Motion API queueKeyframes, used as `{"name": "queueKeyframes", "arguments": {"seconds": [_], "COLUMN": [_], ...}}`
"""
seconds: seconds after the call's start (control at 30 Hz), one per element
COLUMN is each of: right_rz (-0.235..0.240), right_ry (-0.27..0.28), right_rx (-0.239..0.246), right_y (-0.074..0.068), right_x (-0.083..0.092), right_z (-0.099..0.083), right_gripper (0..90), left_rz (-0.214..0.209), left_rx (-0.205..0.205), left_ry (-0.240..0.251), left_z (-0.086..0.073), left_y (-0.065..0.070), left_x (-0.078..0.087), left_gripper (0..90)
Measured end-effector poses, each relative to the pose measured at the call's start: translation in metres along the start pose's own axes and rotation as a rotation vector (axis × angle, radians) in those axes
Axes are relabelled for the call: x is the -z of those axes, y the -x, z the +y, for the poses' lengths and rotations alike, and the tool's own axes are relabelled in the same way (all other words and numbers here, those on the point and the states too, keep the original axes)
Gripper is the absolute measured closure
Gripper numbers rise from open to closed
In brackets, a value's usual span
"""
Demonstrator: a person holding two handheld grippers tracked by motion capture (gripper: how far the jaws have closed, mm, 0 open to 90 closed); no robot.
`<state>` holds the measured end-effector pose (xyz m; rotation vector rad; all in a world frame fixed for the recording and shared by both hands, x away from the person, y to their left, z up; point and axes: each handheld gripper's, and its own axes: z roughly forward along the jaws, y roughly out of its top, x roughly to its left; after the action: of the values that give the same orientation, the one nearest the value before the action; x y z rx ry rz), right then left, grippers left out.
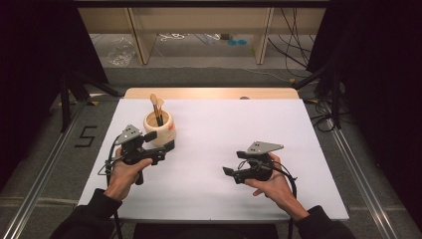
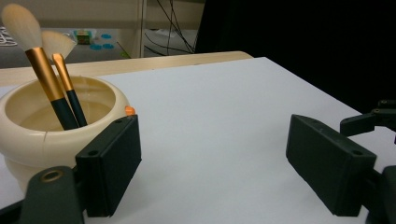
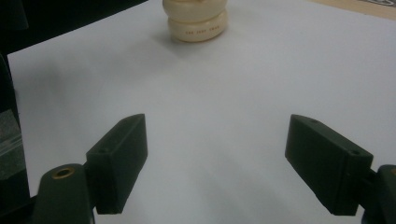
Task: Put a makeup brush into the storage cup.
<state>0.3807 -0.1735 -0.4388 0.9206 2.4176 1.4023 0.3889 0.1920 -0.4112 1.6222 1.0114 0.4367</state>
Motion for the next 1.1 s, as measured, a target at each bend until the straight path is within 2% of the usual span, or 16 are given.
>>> {"name": "queueKeyframes", "arguments": {"seconds": [0.17, 0.3, 0.57, 0.63, 0.67, 0.73, 0.83, 0.87, 0.9, 0.97, 1.0, 1.03, 1.07, 1.1], "right_rz": [0.002, -0.010, -0.016, -0.022, -0.021, -0.014, -0.034, -0.029, -0.024, -0.023, -0.033, -0.032, -0.031, -0.030], "right_ry": [-0.001, 0.020, 0.018, 0.019, 0.022, 0.030, 0.034, 0.039, 0.033, 0.035, 0.034, 0.032, 0.032, 0.032], "right_rx": [0.001, 0.010, 0.007, 0.007, 0.008, -0.001, 0.003, 0.003, 0.000, 0.002, 0.002, 0.002, 0.001, 0.001], "right_y": [0.000, -0.001, -0.005, -0.005, -0.005, -0.005, -0.004, -0.004, -0.003, -0.003, -0.004, -0.004, -0.004, -0.004], "right_x": [0.000, -0.001, 0.000, 0.001, 0.001, 0.000, 0.001, 0.001, 0.001, 0.001, 0.001, 0.001, 0.001, 0.001], "right_z": [0.000, 0.000, 0.002, 0.003, 0.003, 0.002, 0.003, 0.002, 0.002, 0.002, 0.002, 0.002, 0.002, 0.002], "right_gripper": [21.9, 21.0, 18.3, 18.2, 18.1, 18.1, 17.8, 17.8, 17.8, 17.8, 17.8, 17.8, 17.9, 17.9], "left_rz": [0.002, -0.012, -0.036, -0.036, -0.037, -0.040, -0.039, -0.042, -0.040, -0.040, -0.038, -0.040, -0.035, -0.037], "left_rx": [-0.008, -0.010, -0.019, -0.025, -0.045, -0.047, -0.050, -0.063, -0.047, -0.064, -0.055, -0.075, -0.054, -0.056], "left_ry": [-0.012, -0.029, -0.048, -0.045, -0.048, -0.044, -0.051, -0.054, -0.057, -0.066, -0.066, -0.070, -0.072, -0.076], "left_z": [-0.005, -0.010, -0.020, -0.021, -0.021, -0.022, -0.024, -0.025, -0.026, -0.028, -0.029, -0.029, -0.031, -0.033], "left_y": [0.002, 0.004, 0.011, 0.014, 0.014, 0.016, 0.019, 0.019, 0.020, 0.021, 0.022, 0.021, 0.022, 0.023], "left_x": [0.002, 0.001, 0.004, 0.006, 0.007, 0.008, 0.009, 0.009, 0.008, 0.009, 0.009, 0.009, 0.009, 0.010], "left_gripper": [17.8, 16.9, 16.2, 16.0, 16.0, 16.0, 16.0, 15.9, 15.8, 15.8, 15.8, 15.8, 15.8, 15.8]}}
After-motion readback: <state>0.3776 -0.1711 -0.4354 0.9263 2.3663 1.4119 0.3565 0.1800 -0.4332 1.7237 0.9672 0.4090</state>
